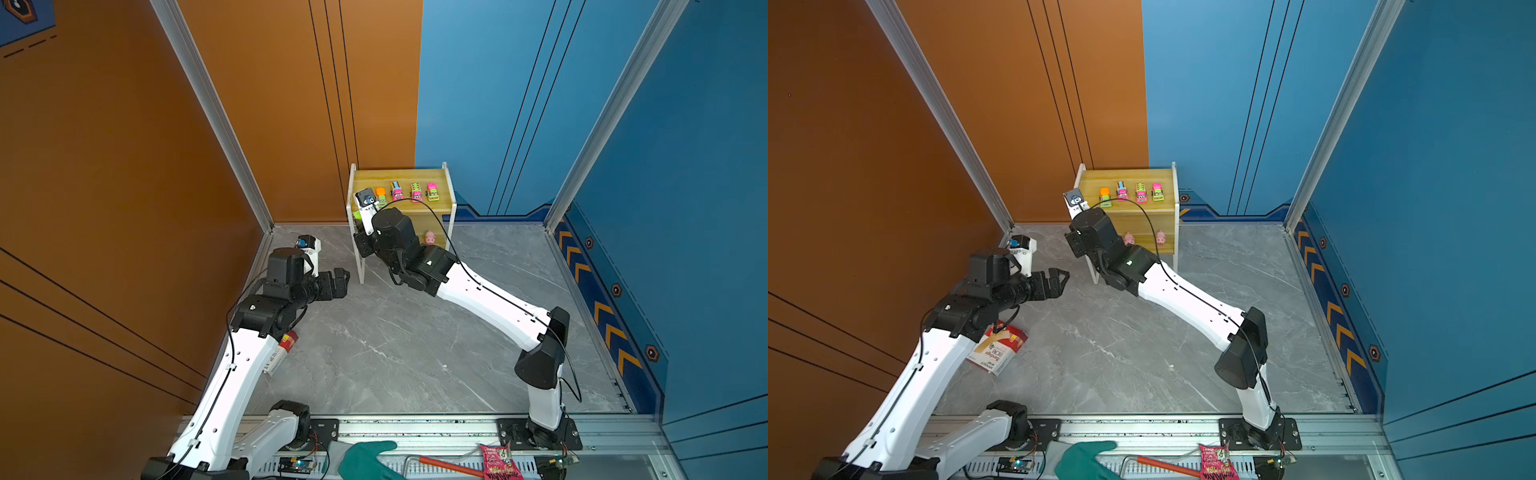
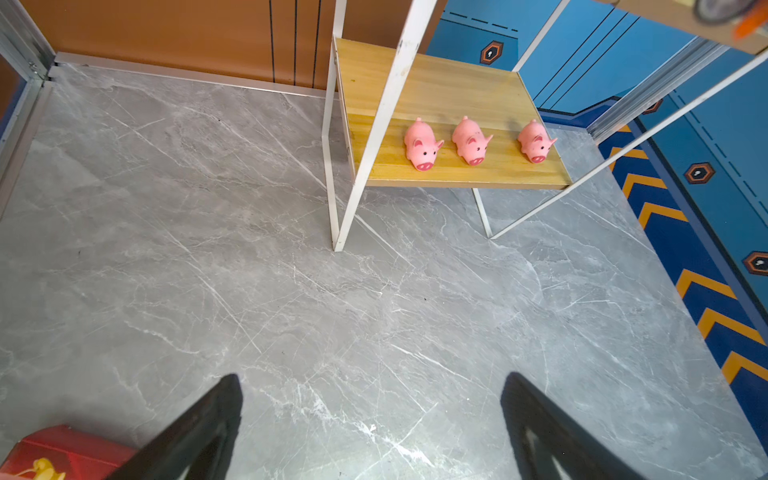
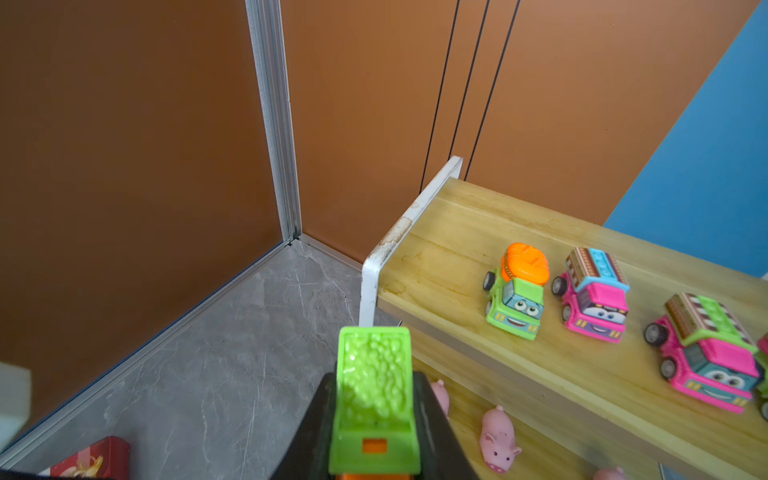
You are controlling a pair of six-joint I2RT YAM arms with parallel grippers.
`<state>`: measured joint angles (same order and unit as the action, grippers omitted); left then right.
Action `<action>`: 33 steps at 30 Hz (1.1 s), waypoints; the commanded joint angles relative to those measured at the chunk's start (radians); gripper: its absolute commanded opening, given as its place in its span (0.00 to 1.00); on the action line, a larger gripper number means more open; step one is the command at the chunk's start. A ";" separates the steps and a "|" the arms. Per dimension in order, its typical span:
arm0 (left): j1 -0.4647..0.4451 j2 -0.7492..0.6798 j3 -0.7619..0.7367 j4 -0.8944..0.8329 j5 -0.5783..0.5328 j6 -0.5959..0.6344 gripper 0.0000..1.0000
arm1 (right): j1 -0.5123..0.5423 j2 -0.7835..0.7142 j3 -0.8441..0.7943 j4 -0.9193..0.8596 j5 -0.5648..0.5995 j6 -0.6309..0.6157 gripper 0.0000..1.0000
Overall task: Place and organize the plastic toys onto the shelf
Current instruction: 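Lift the dump truck with the right gripper and carry it onto the top shelf, then lower the dump truck beside the orange-topped truck on the top shelf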
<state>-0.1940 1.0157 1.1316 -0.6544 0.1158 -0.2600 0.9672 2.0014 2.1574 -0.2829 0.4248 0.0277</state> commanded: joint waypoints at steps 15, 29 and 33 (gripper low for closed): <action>-0.003 -0.028 -0.059 0.068 0.012 0.031 0.98 | -0.031 0.245 0.349 0.037 0.159 0.044 0.21; -0.002 -0.031 -0.070 0.086 0.038 0.021 0.98 | -0.057 0.302 0.387 0.120 0.165 0.042 0.21; -0.001 -0.029 -0.070 0.090 0.043 0.019 0.98 | -0.067 0.323 0.414 0.124 0.160 0.041 0.21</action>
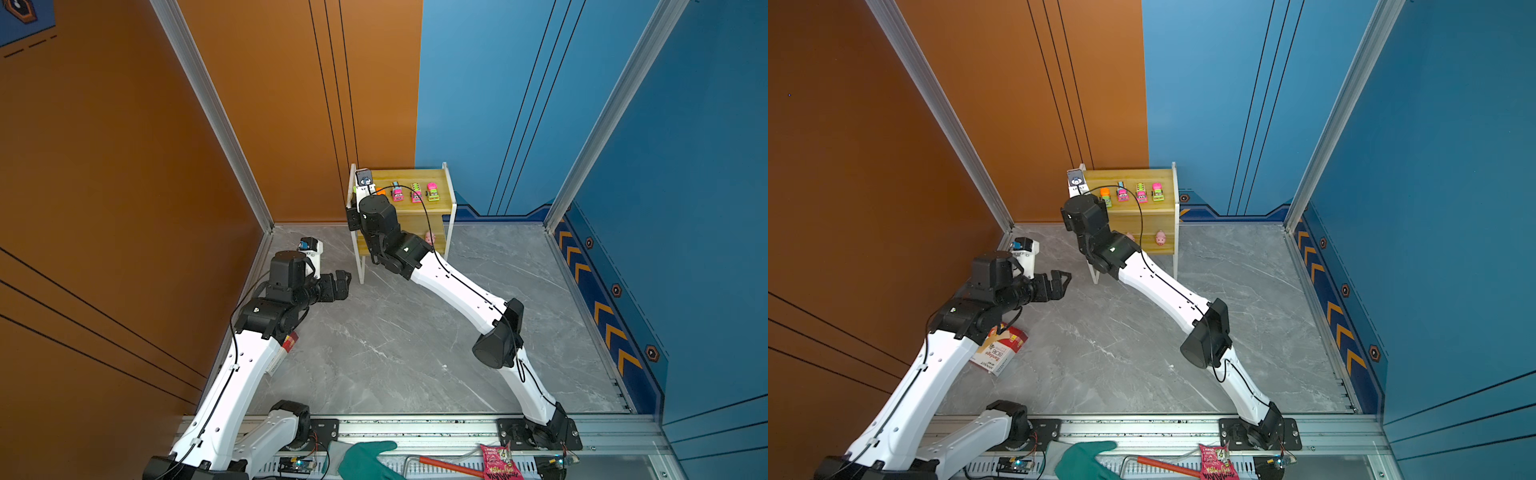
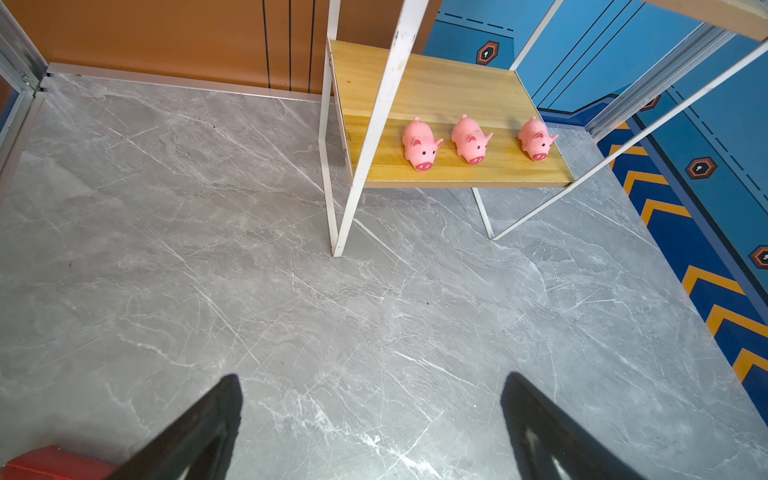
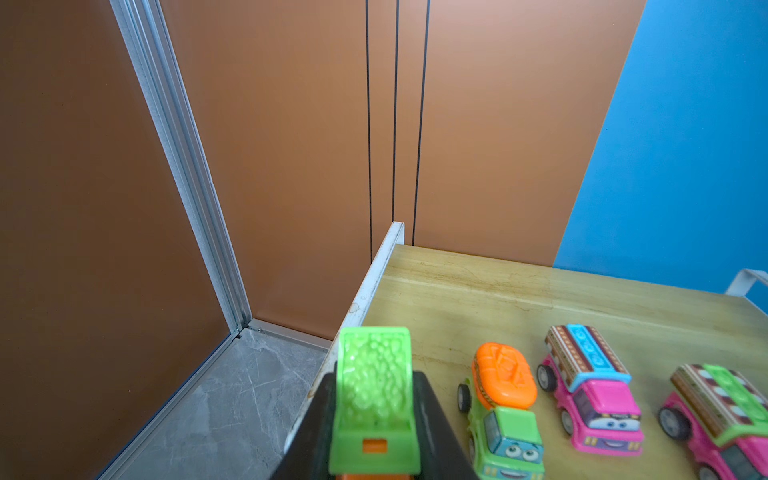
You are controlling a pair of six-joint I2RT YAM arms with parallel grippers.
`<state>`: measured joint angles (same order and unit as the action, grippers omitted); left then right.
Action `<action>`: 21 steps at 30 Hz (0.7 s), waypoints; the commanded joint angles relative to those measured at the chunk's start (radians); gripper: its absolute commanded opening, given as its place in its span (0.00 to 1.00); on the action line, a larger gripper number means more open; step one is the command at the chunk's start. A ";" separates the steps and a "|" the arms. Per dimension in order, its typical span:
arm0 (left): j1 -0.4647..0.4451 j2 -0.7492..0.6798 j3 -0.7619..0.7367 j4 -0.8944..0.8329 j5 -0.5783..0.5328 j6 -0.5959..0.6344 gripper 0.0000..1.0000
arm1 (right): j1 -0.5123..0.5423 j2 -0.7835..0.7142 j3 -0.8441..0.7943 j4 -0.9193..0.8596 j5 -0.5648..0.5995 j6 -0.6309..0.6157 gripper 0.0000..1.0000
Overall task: Place and organize the plastic toys onto the shelf
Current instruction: 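Lower the dump truck beside the orange-topped truck on the top shelf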
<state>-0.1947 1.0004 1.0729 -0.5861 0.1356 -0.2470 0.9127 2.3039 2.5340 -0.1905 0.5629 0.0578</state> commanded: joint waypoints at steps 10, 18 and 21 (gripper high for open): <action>0.003 -0.008 -0.013 0.026 0.037 0.002 0.98 | -0.030 0.049 0.054 0.036 0.006 0.024 0.21; 0.008 -0.005 -0.013 0.033 0.045 -0.003 0.98 | -0.035 0.069 0.067 0.040 -0.008 0.024 0.24; 0.010 -0.002 -0.014 0.034 0.049 -0.005 0.98 | -0.035 0.075 0.072 0.039 -0.012 0.023 0.25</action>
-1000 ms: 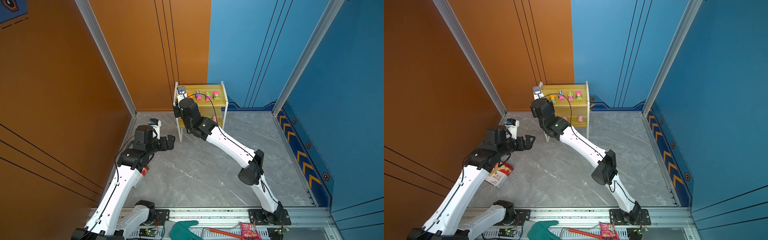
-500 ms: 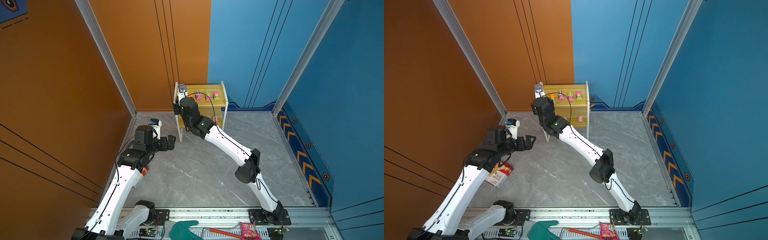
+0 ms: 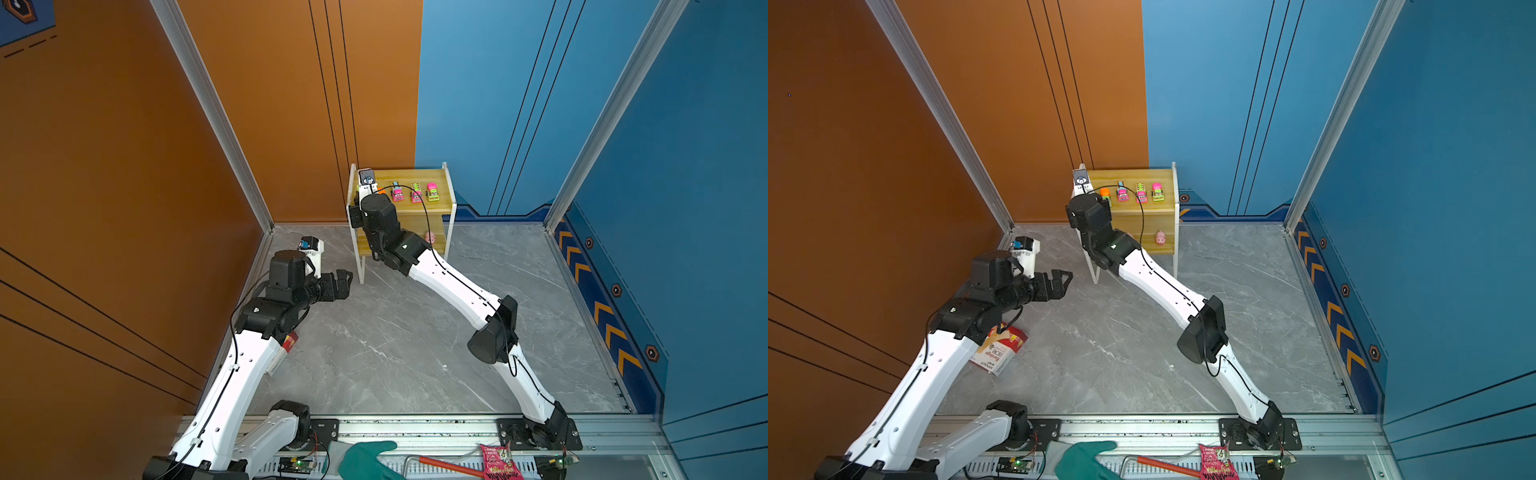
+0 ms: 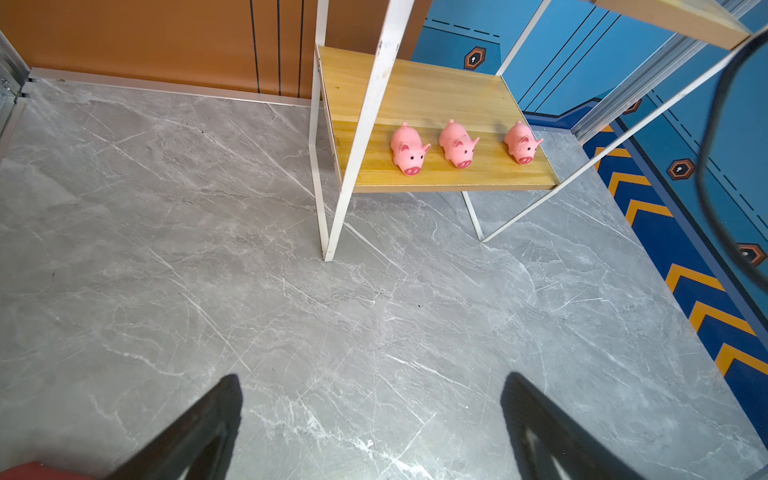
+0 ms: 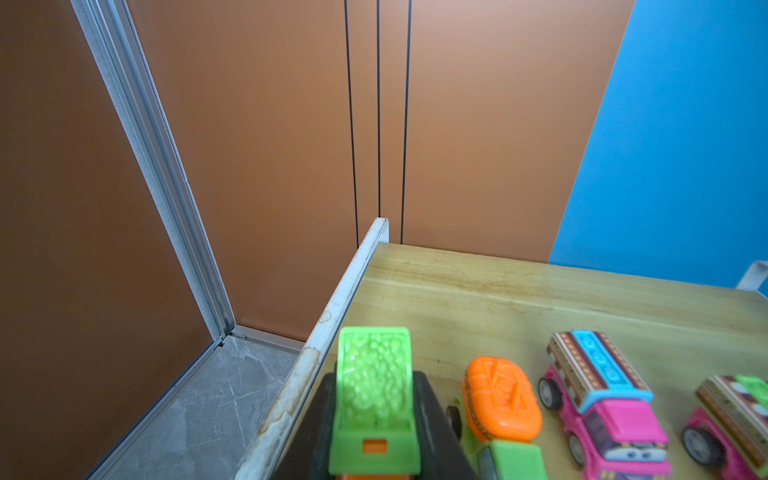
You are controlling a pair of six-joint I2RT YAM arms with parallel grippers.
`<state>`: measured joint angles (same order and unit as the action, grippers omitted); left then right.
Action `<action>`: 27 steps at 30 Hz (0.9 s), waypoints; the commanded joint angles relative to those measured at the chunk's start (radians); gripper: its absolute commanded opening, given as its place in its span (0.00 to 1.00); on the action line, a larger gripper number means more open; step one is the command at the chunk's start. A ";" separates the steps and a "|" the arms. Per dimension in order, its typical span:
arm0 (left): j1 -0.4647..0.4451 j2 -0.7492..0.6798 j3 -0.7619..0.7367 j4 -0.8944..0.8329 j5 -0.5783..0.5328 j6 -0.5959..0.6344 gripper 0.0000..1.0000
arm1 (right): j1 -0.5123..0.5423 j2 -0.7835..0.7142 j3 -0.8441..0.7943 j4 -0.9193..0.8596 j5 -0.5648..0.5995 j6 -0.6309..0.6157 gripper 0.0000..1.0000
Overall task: Place and organize the plastic toys onto the shelf
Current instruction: 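Lower the dump truck beside the orange-topped truck on the top shelf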
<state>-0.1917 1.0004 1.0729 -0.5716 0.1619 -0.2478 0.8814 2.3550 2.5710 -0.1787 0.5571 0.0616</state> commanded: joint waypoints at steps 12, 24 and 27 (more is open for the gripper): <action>0.014 0.003 -0.014 0.019 0.029 -0.008 0.98 | -0.012 0.034 0.040 0.024 -0.023 0.026 0.28; 0.017 0.004 -0.015 0.021 0.035 -0.011 0.98 | -0.015 0.041 0.047 0.029 -0.036 0.026 0.33; 0.019 0.003 -0.016 0.021 0.036 -0.011 0.98 | -0.015 0.042 0.046 0.032 -0.038 0.026 0.40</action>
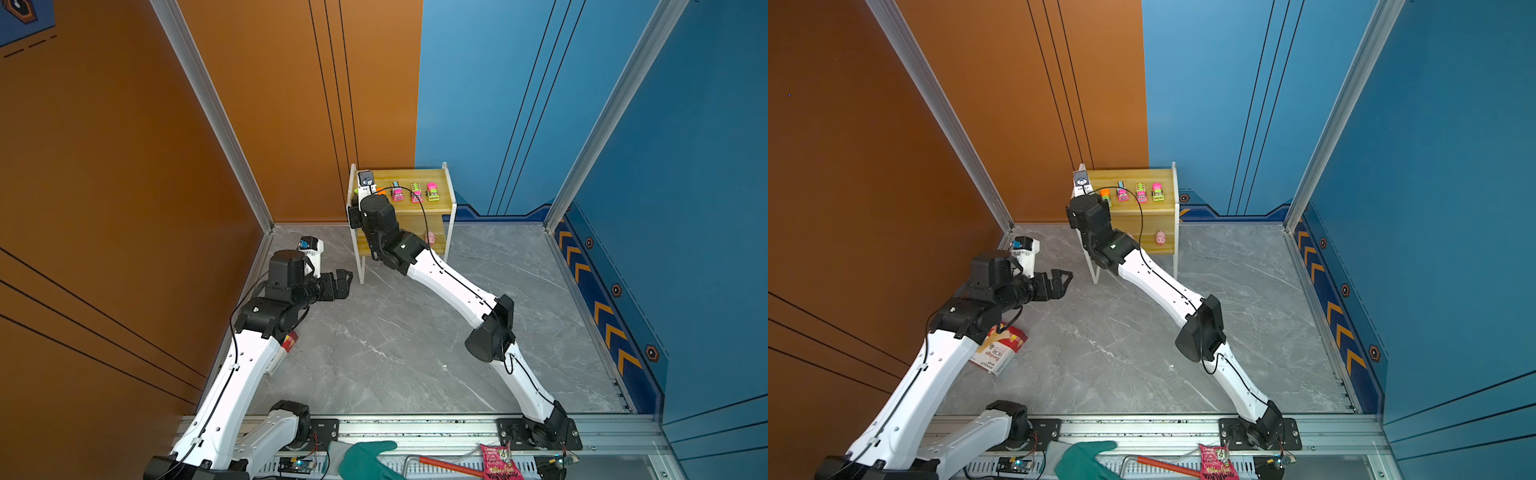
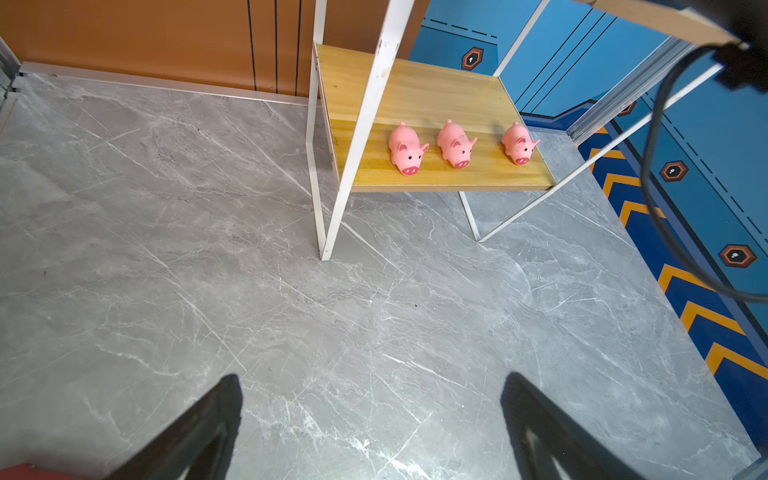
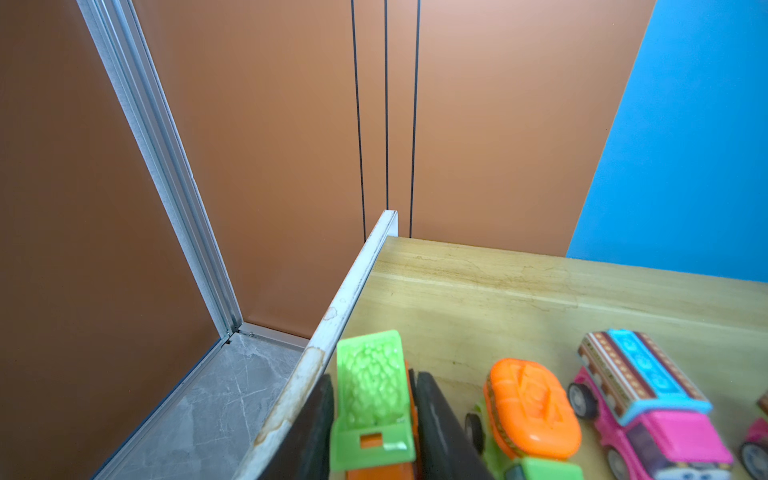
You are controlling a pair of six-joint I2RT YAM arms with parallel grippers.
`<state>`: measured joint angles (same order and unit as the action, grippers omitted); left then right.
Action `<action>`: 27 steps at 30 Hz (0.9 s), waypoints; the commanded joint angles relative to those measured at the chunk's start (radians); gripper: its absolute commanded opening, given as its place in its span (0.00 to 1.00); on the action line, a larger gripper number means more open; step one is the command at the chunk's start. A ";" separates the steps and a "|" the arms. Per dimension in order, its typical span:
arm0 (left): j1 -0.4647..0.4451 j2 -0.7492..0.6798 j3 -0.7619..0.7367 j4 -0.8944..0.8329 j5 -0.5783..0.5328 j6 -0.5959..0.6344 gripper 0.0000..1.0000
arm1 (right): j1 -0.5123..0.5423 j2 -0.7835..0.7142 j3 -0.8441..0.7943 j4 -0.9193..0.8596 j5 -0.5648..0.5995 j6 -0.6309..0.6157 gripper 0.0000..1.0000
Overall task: Place and organize the plastic toys onto the shelf
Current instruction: 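Lower the dump truck beside the orange-topped truck on the top shelf, then open the right gripper and withdraw it from the shelf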
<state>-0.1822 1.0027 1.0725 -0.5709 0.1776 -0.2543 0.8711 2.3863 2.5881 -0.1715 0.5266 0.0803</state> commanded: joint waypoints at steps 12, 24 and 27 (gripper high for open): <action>0.013 0.004 -0.017 0.024 0.019 -0.002 0.98 | -0.007 -0.022 0.031 0.072 -0.017 -0.036 0.57; 0.033 -0.013 -0.070 0.059 -0.015 0.006 0.98 | 0.003 -0.145 -0.021 0.179 -0.087 -0.146 0.75; 0.044 -0.013 -0.082 0.067 -0.024 0.007 0.98 | 0.001 -0.200 -0.060 0.207 -0.117 -0.171 0.81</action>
<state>-0.1505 0.9997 1.0077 -0.5259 0.1757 -0.2539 0.8703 2.2913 2.5481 -0.0551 0.4515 -0.0387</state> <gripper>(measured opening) 0.982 0.803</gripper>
